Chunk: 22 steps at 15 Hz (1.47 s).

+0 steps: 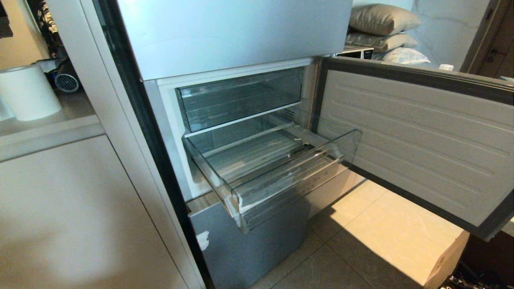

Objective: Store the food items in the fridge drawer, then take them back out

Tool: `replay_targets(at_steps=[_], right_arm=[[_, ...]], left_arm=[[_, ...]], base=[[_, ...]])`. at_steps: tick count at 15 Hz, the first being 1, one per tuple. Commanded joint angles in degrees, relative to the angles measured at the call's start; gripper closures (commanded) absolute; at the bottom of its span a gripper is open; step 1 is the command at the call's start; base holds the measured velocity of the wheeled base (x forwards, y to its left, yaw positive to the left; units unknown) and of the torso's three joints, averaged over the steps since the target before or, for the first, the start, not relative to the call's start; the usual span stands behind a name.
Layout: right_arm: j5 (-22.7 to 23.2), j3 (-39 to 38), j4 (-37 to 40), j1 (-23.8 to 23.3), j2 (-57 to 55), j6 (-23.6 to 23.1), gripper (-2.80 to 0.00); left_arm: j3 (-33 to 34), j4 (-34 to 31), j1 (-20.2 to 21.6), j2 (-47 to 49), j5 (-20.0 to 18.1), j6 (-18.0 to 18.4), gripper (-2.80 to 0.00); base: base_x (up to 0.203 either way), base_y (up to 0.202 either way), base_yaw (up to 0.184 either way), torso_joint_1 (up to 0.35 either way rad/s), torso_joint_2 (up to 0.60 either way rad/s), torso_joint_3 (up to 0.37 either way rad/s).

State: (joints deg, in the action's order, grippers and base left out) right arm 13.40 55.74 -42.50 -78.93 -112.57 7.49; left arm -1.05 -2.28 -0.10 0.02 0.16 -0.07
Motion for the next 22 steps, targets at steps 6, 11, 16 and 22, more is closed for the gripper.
replay_targets(at_steps=[6, 11, 16, 22], right_arm=[[1.36, -21.0, 0.02, 5.08, 32.93, -2.08, 0.0], [-0.81, -34.87, 0.01, 34.82, 50.85, -1.82, 0.0], [-5.02, -45.93, 6.16, 58.48, 72.8, -1.92, 0.0], [-3.18, -54.55, 21.7, 68.66, 92.14, -4.82, 0.0]], left_arm=[[-0.01, -0.01, 0.01, -0.19, 0.02, -0.01, 0.0], [-0.01, -0.01, 0.01, -0.14, 0.02, -0.01, 0.0], [-0.01, -0.01, 0.01, -0.11, 0.02, -0.01, 0.0], [-0.01, -0.01, 0.01, -0.11, 0.02, -0.01, 0.0]], base=[[0.0, 0.0, 0.0, 0.0, 0.0, 0.0], [0.0, 0.0, 0.0, 0.0, 0.0, 0.0], [0.0, 0.0, 0.0, 0.0, 0.0, 0.0], [0.0, 0.0, 0.0, 0.0, 0.0, 0.0]])
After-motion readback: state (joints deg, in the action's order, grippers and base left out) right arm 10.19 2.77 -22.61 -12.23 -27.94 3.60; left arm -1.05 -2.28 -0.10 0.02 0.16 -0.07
